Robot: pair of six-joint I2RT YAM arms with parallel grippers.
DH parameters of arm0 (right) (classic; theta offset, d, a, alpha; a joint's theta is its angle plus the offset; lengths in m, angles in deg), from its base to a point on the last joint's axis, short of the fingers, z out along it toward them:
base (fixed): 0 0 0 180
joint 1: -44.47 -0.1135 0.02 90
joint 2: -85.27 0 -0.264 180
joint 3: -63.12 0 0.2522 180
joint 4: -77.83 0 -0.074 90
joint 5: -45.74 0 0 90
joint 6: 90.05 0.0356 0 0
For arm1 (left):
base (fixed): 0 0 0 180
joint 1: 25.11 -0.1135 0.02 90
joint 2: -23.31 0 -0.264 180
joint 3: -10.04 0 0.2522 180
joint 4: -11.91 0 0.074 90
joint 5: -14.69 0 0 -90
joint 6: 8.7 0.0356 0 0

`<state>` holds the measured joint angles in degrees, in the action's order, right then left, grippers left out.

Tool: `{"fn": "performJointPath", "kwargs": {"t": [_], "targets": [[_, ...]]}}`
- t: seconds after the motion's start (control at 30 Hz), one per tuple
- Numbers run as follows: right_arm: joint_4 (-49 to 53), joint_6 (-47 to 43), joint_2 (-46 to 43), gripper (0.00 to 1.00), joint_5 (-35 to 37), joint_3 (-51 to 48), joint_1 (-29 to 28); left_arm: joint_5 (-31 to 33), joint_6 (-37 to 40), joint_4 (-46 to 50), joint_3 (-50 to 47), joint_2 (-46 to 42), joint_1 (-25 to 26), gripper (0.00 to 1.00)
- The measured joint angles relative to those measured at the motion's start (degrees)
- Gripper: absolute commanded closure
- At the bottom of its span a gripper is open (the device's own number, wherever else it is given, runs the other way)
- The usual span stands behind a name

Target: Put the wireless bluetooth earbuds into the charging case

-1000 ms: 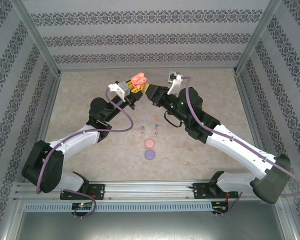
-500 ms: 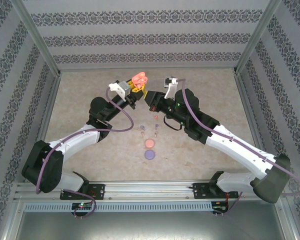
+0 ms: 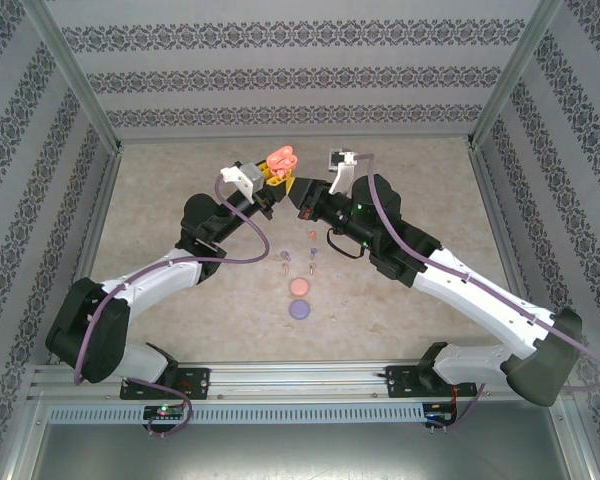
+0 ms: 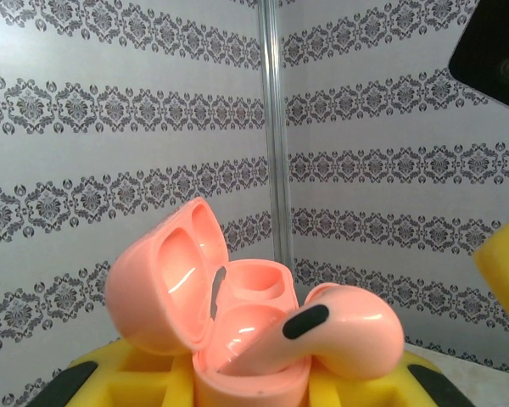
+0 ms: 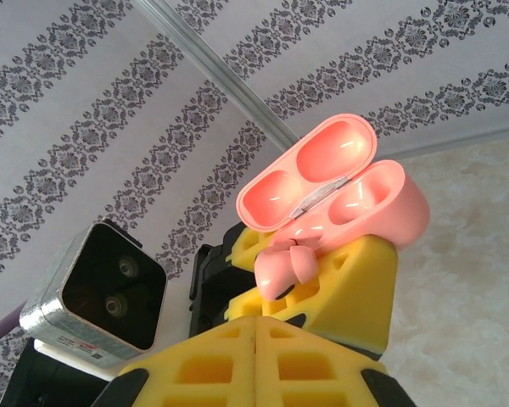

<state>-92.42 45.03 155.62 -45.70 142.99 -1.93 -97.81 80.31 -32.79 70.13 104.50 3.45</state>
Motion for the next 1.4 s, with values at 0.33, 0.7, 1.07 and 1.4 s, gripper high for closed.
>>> {"fn": "performJointPath", "kwargs": {"t": [0.33,0.7,1.07,1.4], "targets": [[-0.02,0.0,2.21,0.92,0.0,1.09,0.0,0.0,-0.5,-0.02,0.0,0.15,0.44,1.0],[-0.07,0.0,2.73,0.93,0.0,1.68,0.17,0.02,-0.61,0.0,0.0,0.2,0.74,1.0],[-0.07,-0.02,3.69,0.92,-0.17,2.82,2.03,-0.02,-0.59,0.17,0.0,0.2,1.51,1.0],[-0.09,0.0,4.81,0.93,-1.25,3.76,2.8,0.24,-0.59,0.24,0.0,0.31,1.51,1.0]]}}
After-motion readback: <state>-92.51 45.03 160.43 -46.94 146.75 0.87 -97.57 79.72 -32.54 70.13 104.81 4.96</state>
